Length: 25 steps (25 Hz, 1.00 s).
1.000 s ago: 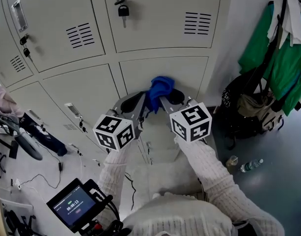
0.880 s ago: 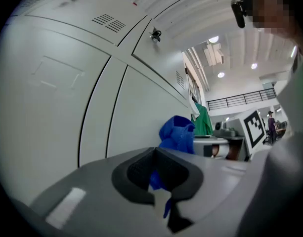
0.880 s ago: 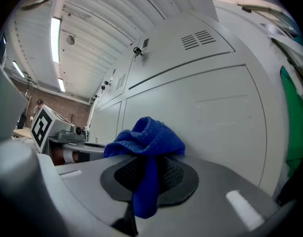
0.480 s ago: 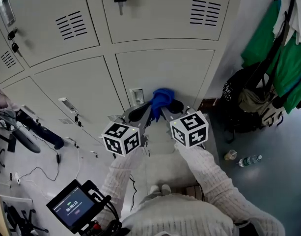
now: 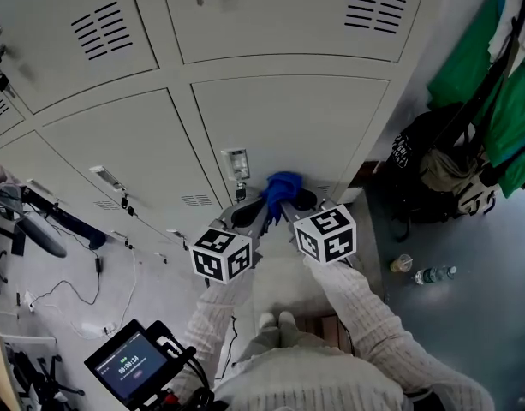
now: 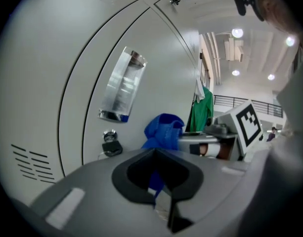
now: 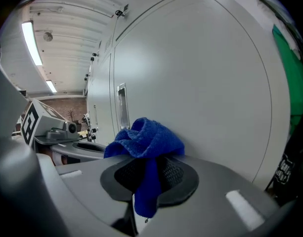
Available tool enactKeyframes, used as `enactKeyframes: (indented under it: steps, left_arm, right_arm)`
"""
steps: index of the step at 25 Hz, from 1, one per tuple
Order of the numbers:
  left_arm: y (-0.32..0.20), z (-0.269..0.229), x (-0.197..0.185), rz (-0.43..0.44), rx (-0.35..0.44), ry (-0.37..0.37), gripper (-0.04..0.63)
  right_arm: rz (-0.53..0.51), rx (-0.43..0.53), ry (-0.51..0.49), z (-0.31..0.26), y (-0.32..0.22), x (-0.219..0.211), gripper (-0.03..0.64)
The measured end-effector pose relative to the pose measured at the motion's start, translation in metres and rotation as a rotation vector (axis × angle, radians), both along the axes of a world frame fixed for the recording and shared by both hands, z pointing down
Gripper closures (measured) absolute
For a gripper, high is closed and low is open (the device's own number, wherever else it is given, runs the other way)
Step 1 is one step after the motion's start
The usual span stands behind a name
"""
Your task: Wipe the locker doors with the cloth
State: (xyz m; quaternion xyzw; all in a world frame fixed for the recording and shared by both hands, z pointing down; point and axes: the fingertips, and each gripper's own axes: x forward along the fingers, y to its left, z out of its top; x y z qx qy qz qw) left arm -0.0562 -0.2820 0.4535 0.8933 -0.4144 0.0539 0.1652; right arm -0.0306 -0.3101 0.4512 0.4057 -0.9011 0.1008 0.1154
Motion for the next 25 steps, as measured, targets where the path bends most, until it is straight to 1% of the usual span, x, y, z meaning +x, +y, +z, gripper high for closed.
enactKeyframes:
  steps: [5,11,15,25]
  left_arm:
    - [0.0,0.024,-0.002,-0.014,-0.07,0.029,0.589]
    - [0.002,0.034,-0.005,-0.037,-0.108,0.067,0.588]
    - [0.001,0.038,-0.006,-0.044,-0.119,0.078,0.589]
    - [0.001,0.034,-0.007,-0.049,-0.115,0.093,0.588]
  right_arm:
    - [0.003,-0.053,0.002,0.027,-0.001,-0.002,0.563]
    - [0.008,-0.108,-0.003,0.047,-0.001,-0.006,0.564]
    - [0.013,-0.136,-0.008,0.054,-0.001,-0.006,0.563]
    - [0.021,-0.146,-0.003,0.053,0.0,-0.007,0.563]
